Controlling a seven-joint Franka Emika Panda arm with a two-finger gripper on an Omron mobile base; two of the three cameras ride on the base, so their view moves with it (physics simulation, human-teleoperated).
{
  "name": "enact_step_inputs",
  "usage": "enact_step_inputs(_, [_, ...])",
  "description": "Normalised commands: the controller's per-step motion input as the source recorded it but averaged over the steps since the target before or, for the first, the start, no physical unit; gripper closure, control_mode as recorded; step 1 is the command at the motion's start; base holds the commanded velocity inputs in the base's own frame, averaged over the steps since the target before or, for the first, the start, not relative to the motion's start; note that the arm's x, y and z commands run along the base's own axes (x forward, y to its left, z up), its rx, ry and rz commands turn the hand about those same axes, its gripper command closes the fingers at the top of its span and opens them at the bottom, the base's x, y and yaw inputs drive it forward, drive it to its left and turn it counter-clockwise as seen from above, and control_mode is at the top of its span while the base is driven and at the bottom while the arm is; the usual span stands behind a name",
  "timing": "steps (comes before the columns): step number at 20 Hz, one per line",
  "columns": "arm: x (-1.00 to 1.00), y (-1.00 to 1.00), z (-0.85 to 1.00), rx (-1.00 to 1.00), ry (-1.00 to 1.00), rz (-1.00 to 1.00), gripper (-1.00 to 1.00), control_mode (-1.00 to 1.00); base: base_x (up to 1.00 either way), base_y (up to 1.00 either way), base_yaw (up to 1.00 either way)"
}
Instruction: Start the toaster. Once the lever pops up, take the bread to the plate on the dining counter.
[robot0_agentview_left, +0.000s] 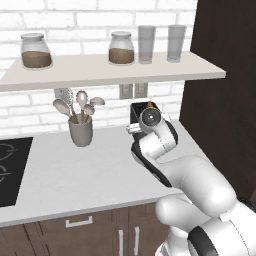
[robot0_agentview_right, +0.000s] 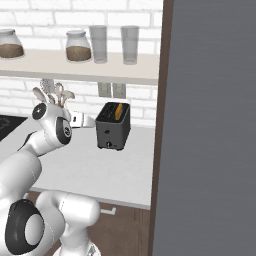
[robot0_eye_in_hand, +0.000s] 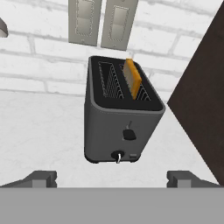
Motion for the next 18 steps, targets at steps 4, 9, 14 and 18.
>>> enact_step_inputs(4, [0.0,0.0,0.0,0.0,0.0,0.0,-1.0,-1.0,0.0,0.0,0.0])
enact_step_inputs(9, [0.0,0.0,0.0,0.0,0.0,0.0,-1.0,-1.0,0.0,0.0,0.0])
enact_step_inputs(14, [0.0,0.0,0.0,0.0,0.0,0.0,-1.0,-1.0,0.0,0.0,0.0])
enact_step_inputs(18, [0.0,0.0,0.0,0.0,0.0,0.0,-1.0,-1.0,0.0,0.0,0.0])
